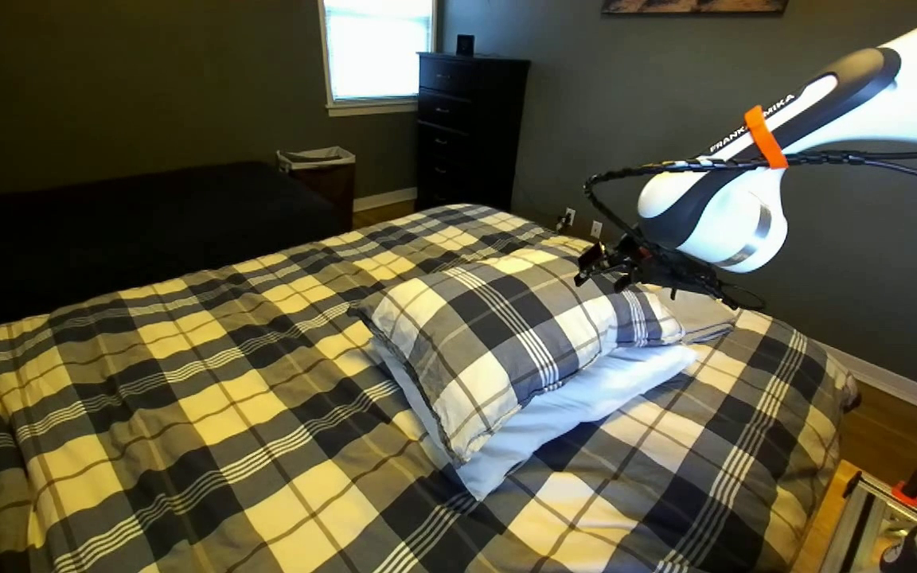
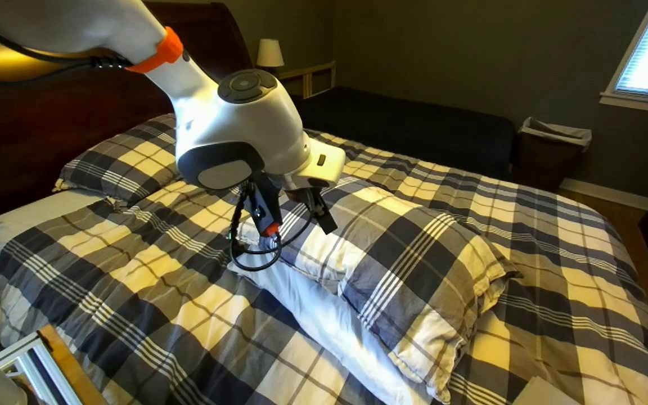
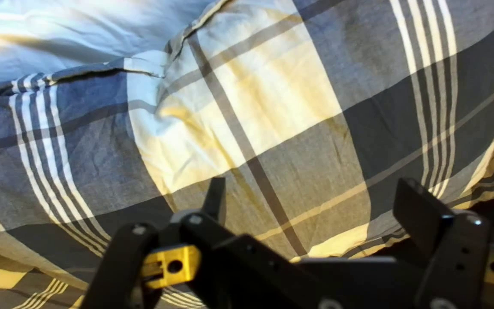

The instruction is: Slide the checked black and white pillow downwards on the bed

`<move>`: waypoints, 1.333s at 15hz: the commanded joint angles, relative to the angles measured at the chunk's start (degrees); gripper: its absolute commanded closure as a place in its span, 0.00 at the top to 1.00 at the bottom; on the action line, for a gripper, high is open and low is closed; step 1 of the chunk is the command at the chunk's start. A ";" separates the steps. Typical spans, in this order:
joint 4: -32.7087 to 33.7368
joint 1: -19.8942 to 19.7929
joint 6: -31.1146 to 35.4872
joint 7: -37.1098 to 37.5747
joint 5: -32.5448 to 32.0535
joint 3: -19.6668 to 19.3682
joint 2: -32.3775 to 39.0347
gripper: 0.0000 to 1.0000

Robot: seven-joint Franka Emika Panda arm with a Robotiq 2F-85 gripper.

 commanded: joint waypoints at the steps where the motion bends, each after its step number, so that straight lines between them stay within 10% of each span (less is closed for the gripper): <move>1: 0.01 0.00 0.00 0.00 0.01 -0.03 0.00 1.00; 12: 12.09 -1.96 -9.88 10.23 6.14 1.05 19.46 1.00; 20: 21.10 -9.77 -7.29 4.68 15.52 9.41 28.80 1.00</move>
